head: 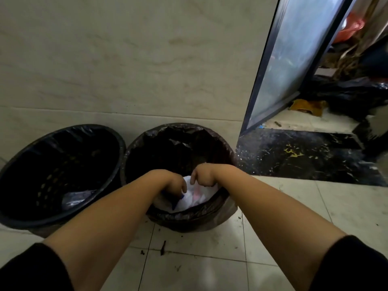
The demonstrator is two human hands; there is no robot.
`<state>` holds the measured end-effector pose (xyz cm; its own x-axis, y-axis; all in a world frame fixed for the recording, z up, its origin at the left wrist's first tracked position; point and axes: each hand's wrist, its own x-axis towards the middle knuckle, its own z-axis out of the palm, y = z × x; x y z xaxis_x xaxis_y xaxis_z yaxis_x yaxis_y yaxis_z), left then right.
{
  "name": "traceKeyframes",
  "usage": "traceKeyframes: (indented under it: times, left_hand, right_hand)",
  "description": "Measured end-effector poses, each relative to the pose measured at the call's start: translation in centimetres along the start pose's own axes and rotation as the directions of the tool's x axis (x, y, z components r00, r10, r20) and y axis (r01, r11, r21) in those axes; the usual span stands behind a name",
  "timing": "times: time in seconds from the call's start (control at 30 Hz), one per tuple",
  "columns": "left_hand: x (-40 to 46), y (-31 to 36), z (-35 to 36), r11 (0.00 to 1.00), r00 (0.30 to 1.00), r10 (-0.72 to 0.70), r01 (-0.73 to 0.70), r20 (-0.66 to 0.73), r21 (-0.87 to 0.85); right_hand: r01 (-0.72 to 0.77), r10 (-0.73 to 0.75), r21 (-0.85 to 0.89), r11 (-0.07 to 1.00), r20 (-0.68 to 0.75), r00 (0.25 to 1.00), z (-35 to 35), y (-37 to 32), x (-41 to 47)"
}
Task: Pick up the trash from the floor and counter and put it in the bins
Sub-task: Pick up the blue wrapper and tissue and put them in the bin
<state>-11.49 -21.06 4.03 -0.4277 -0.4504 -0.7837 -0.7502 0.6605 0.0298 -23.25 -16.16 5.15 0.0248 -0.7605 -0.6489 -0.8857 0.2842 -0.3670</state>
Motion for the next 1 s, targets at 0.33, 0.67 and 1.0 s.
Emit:
traceKeyframes:
  times: [0.33, 0.67, 1.0]
  left_hand:
    - [-15.6, 2.9, -13.0, 0.982, 0.987, 0.086, -0.107, -0.137, -0.154]
    - [-35.7, 7.9, -27.3, 0.964, 0.946, 0.156, -0.208, -0.284, -0.163]
    - [-48.7, 10.4, -29.3, 0.895, 0.868, 0.392, -0.436, -0.304, -0.09]
  right_hand:
    - [-0.022, 0.016, -0.057, 0.998, -0.101, 0.995, -14.8, -1.8, -16.7]
    - [-0.205, 0.199, -0.091, 0.975, -0.072, 0.977, -28.1, -6.2, -35.5]
    - [-0.38, 0.426, 0.203, 0.902, -0.291, 0.857, -25.7, -12.9, -50.1]
